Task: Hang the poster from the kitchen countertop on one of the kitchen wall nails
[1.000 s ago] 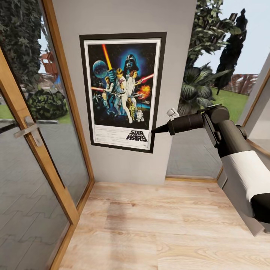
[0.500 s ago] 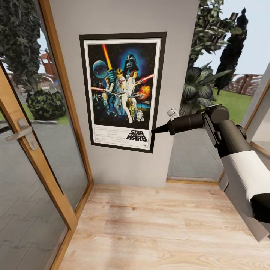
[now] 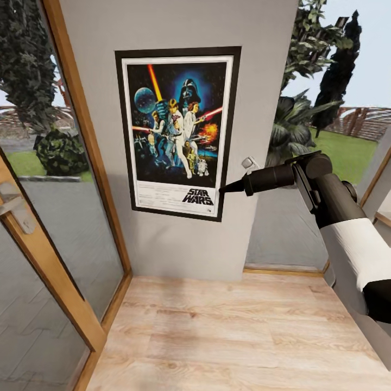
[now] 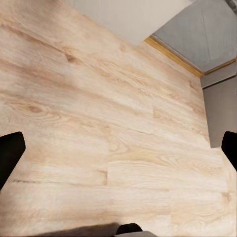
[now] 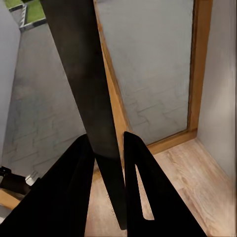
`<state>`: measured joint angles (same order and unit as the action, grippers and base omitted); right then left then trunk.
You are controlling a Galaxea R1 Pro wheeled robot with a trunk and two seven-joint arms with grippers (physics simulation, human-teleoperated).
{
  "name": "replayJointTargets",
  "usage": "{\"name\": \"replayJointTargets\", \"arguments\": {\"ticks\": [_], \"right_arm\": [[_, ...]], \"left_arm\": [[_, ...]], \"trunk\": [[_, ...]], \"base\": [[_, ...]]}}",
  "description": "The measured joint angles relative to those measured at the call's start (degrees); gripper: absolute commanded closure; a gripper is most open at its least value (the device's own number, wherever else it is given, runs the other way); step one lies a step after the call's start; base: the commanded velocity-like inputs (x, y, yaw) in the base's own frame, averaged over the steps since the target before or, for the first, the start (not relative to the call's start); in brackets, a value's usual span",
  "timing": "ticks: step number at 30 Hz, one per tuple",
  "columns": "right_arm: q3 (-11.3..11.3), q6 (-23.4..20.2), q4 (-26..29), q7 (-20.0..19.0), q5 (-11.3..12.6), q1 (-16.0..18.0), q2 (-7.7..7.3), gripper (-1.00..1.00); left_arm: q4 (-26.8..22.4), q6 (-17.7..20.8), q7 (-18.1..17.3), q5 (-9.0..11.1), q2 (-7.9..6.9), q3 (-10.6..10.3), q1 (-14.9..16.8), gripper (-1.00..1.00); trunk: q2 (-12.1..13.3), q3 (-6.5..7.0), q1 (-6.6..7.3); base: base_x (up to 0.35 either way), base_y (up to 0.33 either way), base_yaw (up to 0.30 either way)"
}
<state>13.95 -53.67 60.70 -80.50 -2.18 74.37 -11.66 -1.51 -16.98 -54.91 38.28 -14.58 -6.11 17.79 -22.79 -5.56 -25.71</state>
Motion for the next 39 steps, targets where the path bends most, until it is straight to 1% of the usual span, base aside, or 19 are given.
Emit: {"name": "replayJointTargets", "arguments": {"ticks": [11,27,39], "right_arm": [[0.03,0.0,-0.06,0.09,0.0,0.0,0.0,1.0],[-0.02,0.02,-0.03,0.05,0.01,0.0,0.01,1.0],[0.0,0.08,-0.04,0.09,0.0,0.0,0.0,1.0]], "left_arm": [[0.01,-0.01,0.0,0.0,0.0,0.0,0.0,-1.0],[0.03,0.0,0.0,0.0,0.0,0.0,0.0,-1.0],[0.0,0.0,0.0,0.0,0.0,0.0,0.0,-1.0]], "trunk": [[0.0,0.0,0.0],[0.0,0.0,-0.02],[0.0,0.0,0.0]], "base": [[0.335,0.0,0.0],[0.056,0.0,0.0],[0.301,0.0,0.0]]}}
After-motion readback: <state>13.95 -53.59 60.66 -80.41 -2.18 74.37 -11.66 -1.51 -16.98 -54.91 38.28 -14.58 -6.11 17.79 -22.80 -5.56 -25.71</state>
